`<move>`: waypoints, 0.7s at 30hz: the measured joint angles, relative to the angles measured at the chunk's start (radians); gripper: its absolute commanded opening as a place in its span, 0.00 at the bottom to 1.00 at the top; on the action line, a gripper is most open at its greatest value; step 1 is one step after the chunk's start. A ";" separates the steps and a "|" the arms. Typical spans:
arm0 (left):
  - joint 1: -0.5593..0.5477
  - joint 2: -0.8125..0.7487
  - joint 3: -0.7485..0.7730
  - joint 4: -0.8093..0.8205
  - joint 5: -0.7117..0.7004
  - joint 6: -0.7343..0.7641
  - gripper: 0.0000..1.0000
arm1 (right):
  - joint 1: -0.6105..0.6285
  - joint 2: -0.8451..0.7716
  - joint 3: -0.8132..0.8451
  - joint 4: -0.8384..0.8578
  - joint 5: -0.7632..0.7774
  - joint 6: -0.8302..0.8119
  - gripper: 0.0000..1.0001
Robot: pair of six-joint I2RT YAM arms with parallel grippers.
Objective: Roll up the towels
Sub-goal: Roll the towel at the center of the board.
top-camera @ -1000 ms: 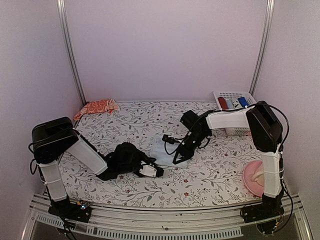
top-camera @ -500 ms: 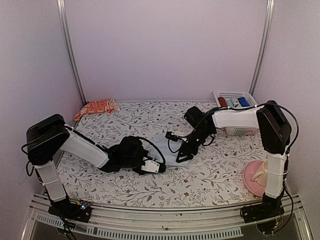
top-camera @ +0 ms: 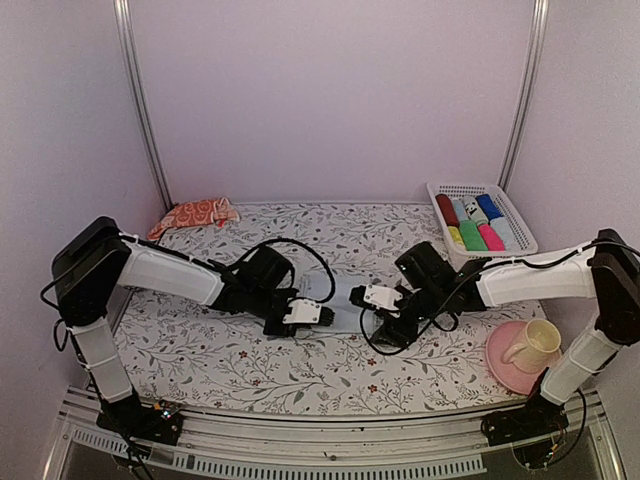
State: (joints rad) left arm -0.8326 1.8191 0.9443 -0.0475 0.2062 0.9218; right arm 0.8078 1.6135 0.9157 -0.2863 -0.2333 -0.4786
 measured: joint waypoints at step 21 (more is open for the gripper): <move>0.122 0.171 0.314 -0.424 0.302 -0.064 0.00 | 0.183 0.044 -0.142 0.458 0.243 -0.309 0.71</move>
State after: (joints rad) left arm -0.7101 1.9896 1.2583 -0.4717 0.5079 0.8577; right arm 0.9913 1.6577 0.7742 0.1719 0.0101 -0.7876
